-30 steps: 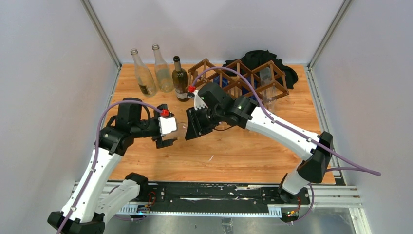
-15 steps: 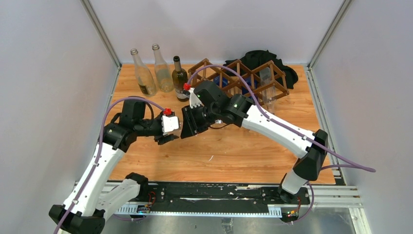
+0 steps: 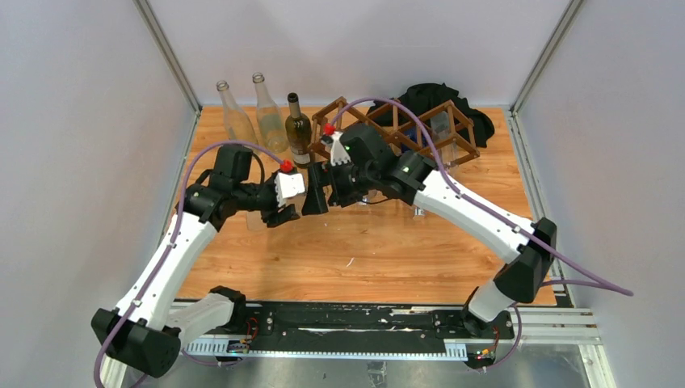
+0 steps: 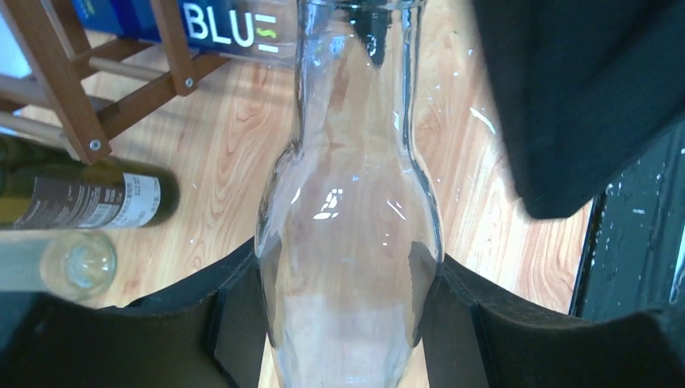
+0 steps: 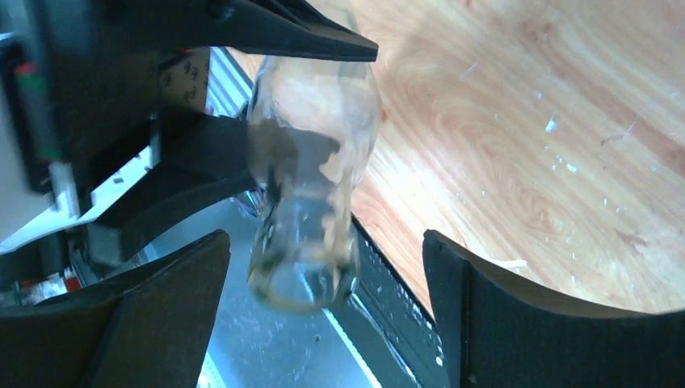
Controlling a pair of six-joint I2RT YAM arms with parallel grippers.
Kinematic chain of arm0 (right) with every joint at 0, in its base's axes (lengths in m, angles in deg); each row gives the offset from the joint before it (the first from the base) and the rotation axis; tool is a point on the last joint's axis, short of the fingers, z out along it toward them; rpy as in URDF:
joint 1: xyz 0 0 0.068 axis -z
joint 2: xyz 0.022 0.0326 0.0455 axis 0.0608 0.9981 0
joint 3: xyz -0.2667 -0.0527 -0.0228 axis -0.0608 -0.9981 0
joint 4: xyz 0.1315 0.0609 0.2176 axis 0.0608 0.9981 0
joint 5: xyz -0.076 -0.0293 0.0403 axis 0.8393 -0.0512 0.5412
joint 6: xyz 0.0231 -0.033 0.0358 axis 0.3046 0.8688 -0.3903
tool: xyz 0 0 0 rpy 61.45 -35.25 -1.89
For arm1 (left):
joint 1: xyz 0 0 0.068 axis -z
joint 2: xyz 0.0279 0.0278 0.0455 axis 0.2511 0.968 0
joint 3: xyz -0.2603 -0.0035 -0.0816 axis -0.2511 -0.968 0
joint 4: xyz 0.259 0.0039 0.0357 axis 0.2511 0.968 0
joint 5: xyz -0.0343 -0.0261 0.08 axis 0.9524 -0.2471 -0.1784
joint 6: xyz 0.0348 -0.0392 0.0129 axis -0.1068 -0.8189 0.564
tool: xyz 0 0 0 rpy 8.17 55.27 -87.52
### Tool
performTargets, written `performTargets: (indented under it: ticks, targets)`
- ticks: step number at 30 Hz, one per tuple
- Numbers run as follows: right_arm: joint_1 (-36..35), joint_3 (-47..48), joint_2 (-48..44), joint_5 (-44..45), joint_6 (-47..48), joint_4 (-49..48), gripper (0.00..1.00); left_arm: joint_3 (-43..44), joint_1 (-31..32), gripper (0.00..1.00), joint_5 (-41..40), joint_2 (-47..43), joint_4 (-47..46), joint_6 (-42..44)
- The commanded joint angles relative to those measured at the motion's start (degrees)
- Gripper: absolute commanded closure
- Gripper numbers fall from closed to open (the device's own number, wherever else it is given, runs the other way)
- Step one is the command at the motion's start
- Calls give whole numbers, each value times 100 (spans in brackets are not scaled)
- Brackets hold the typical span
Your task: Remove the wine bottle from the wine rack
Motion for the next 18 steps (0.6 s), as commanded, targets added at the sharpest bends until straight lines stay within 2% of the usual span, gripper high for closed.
performTargets:
  ticks: [1,9,18]
  targets:
    - [294,-453,-748,231,-151,-435,6,372,-139,100,45,200,-555,-864]
    - [460,-1179,-1551,699,-168,-691,4,298,-440,100,349,161,-1569,-2546]
    - [787,-1690,-2292,1366,-73,-665,4,663,-1721,100,60,872,-2853,-4103]
